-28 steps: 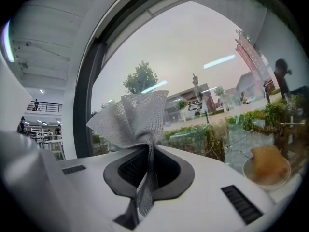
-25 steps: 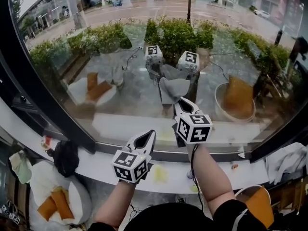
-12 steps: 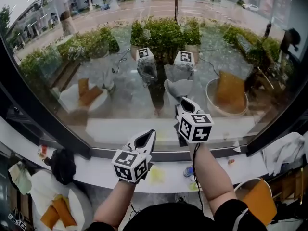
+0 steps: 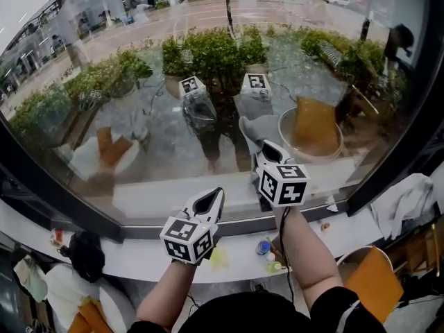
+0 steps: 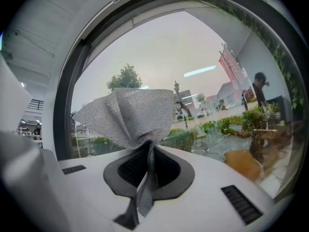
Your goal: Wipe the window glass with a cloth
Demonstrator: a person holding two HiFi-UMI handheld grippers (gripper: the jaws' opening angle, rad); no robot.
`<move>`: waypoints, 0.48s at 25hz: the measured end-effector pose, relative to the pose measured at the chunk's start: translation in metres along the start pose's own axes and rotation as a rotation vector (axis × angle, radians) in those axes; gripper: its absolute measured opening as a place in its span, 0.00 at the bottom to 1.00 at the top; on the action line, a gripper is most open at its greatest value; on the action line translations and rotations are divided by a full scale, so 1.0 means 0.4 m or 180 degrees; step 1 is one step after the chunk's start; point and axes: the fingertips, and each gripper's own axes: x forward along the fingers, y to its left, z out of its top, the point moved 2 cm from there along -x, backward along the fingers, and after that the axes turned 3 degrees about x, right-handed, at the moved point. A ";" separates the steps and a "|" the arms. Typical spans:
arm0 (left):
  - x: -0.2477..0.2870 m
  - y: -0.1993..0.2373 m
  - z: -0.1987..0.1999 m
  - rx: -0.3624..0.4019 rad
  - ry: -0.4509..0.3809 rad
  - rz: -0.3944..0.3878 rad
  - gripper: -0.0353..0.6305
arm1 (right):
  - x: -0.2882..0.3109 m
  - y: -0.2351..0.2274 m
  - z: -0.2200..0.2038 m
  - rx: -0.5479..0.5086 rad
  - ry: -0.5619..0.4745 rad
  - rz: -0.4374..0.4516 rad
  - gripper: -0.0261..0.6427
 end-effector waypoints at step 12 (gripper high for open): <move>0.142 -0.121 0.003 0.0023 0.0038 -0.0314 0.05 | -0.104 -0.242 0.033 0.0064 -0.0063 -0.0450 0.10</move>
